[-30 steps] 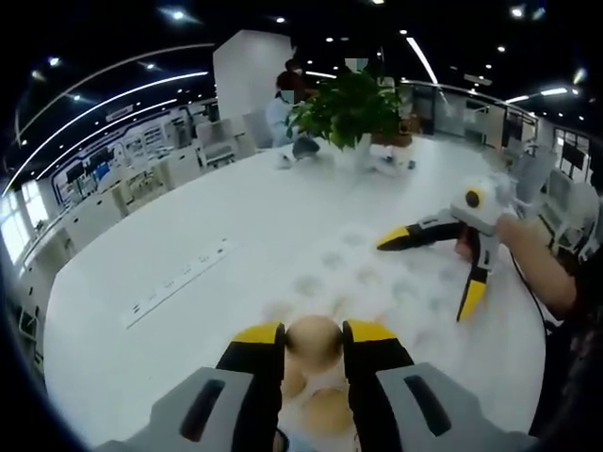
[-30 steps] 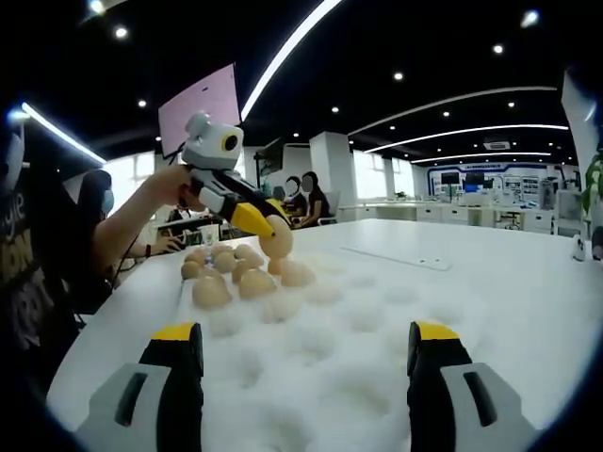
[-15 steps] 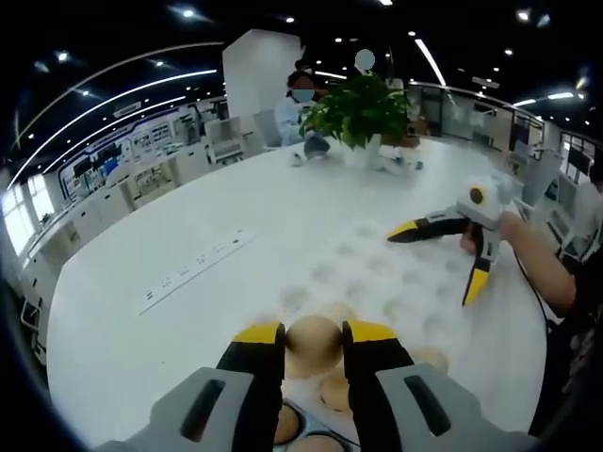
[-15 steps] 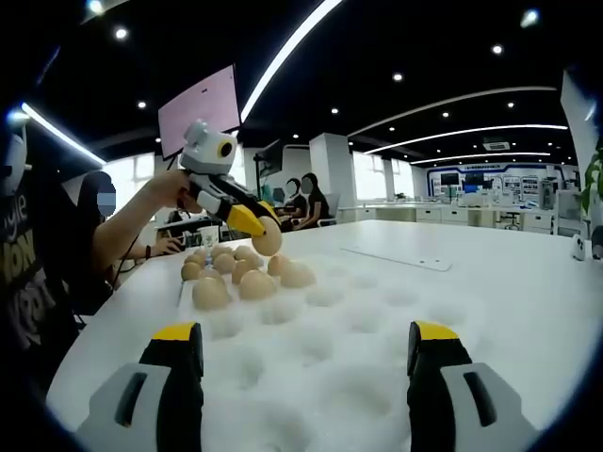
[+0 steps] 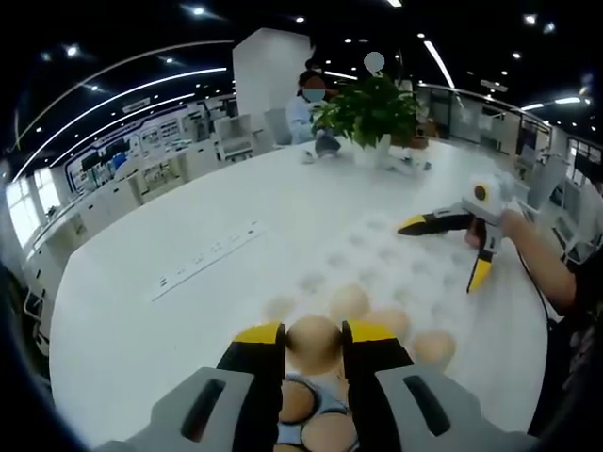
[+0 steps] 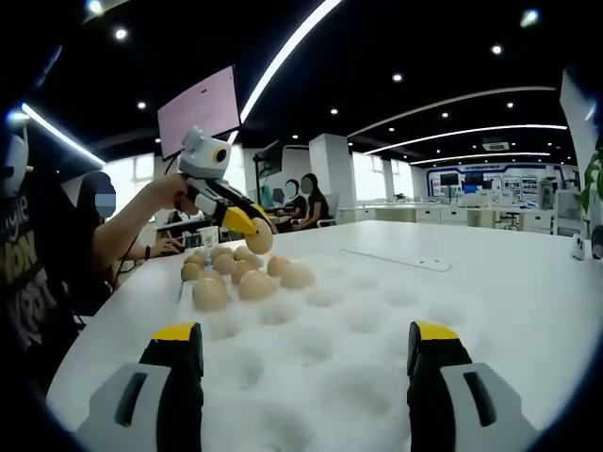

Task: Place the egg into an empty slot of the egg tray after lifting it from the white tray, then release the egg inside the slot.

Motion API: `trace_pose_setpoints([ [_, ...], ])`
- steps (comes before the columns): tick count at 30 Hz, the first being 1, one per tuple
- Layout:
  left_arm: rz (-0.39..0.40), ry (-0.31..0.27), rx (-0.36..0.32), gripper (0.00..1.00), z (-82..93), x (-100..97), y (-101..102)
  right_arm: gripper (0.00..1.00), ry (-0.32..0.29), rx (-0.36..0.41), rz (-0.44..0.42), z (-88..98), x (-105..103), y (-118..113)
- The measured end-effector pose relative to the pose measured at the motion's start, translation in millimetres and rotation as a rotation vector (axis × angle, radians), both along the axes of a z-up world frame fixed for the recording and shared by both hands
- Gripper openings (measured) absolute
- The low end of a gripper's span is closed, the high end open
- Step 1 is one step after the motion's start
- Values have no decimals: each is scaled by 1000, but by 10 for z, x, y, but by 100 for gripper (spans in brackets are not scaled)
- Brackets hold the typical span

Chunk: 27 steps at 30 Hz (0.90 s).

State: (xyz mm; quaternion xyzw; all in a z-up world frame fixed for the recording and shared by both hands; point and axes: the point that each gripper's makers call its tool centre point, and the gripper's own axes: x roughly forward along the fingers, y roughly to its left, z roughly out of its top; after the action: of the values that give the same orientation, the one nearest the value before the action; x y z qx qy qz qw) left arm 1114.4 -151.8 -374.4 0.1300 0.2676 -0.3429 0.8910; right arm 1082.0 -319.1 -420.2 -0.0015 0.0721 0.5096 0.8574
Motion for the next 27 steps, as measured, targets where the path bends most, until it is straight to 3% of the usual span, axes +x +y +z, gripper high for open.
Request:
trace_pose_setpoints([
  [27, 96, -1, 6, 22, -15, -68, 552, 93, -1, 8, -3, 0, 19, -15],
])
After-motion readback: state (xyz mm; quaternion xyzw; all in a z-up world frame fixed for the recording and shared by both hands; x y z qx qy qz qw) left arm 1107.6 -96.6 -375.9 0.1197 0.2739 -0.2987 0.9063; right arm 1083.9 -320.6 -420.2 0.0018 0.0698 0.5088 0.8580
